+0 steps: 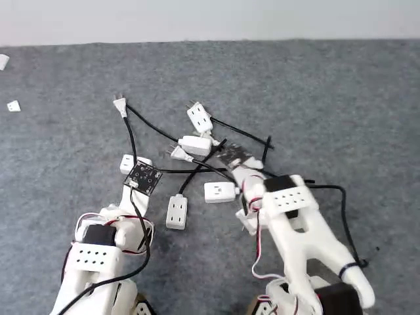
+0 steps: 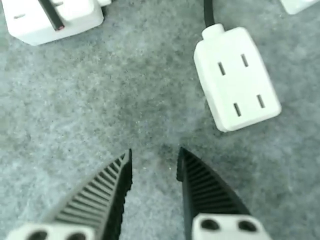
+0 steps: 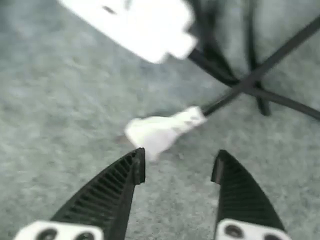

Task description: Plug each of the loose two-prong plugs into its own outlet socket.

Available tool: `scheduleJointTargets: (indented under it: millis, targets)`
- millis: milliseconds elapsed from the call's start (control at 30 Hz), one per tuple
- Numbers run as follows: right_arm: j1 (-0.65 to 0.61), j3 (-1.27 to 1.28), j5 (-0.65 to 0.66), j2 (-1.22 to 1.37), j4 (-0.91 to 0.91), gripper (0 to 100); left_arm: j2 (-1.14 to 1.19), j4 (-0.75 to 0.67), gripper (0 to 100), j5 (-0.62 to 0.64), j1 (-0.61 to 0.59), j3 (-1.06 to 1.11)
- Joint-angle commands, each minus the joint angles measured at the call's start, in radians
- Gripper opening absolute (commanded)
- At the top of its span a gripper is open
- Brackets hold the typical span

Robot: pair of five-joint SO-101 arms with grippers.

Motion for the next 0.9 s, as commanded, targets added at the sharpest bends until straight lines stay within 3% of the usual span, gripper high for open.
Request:
scheduleJointTargets:
  millis: [0, 200, 400, 567, 867]
  targets:
    - [0.051, -0.084, -0.026, 0.005, -0.048, 18.4, -0.015, -0.017, 13, 0.005, -0.003, -0.001]
    - [0.081, -0.124, -0.169, -0.021, -0.053, 10.6, -0.015, -0.017, 13, 0.003, -0.003, -0.001]
    - [0.054, -0.117, -0.503, -0.050, -0.094, 1.4, -0.015, -0.017, 13, 0.003, -0.003, 0.001]
    - [0.031, -0.009, -0.534, -0.001, -0.263, 8.0, -0.018, -0.017, 13, 0.003, -0.003, 0.001]
    - [0.002, 0.000, -0.535, 0.010, -0.272, 9.1, -0.023, -0.018, 13, 0.002, -0.003, 0.002]
